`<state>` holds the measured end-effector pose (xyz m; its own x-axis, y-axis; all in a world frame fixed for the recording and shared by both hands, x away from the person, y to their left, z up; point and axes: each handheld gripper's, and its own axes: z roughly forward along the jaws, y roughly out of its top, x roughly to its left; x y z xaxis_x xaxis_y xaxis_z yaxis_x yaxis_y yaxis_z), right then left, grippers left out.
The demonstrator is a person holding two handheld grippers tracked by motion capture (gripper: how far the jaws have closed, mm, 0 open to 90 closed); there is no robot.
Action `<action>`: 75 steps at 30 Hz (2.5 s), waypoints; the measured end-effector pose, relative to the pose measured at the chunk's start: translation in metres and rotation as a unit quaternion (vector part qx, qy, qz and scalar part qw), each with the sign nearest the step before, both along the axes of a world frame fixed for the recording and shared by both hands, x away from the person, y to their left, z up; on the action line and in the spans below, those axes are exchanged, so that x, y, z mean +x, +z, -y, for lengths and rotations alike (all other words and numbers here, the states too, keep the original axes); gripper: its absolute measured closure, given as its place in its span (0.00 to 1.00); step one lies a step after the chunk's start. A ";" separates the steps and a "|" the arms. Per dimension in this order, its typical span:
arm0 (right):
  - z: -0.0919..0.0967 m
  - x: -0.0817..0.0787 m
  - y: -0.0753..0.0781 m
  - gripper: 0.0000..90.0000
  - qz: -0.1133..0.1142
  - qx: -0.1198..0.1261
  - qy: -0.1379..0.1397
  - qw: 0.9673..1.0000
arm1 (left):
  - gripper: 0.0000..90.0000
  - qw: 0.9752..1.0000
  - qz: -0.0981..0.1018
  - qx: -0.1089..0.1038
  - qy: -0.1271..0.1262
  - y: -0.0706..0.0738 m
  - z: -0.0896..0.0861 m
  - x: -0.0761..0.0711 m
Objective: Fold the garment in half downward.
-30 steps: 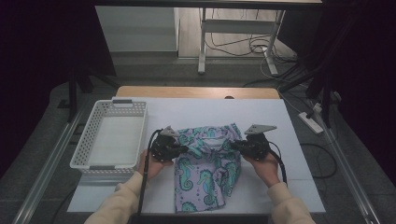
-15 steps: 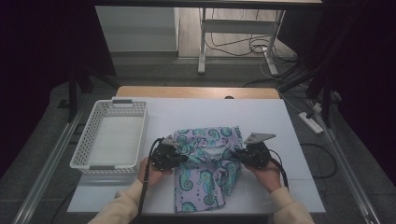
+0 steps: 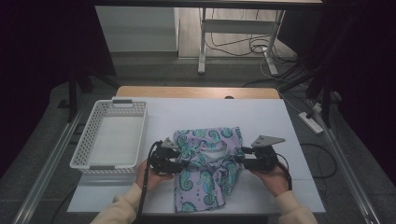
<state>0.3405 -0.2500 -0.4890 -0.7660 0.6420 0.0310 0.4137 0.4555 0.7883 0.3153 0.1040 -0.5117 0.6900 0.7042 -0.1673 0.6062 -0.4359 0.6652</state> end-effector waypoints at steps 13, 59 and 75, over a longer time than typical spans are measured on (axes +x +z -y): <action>0.017 -0.035 -0.021 0.52 -0.051 -0.028 0.015 0.998 | 0.41 1.000 -0.001 -0.003 0.006 0.000 -0.001 -0.002; 0.014 -0.038 0.001 0.92 -0.034 -0.085 0.042 0.995 | 0.39 1.000 -0.001 0.003 0.016 0.001 -0.004 0.001; 0.014 -0.067 0.005 0.62 -0.016 -0.059 0.039 0.997 | 0.38 1.000 -0.001 0.004 0.016 0.001 -0.004 0.001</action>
<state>0.2739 -0.2637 -0.4845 -0.8134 0.5815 -0.0154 0.3980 0.5757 0.7143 0.3163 0.1076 -0.5110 0.6666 0.7273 -0.1631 0.6213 -0.4213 0.6606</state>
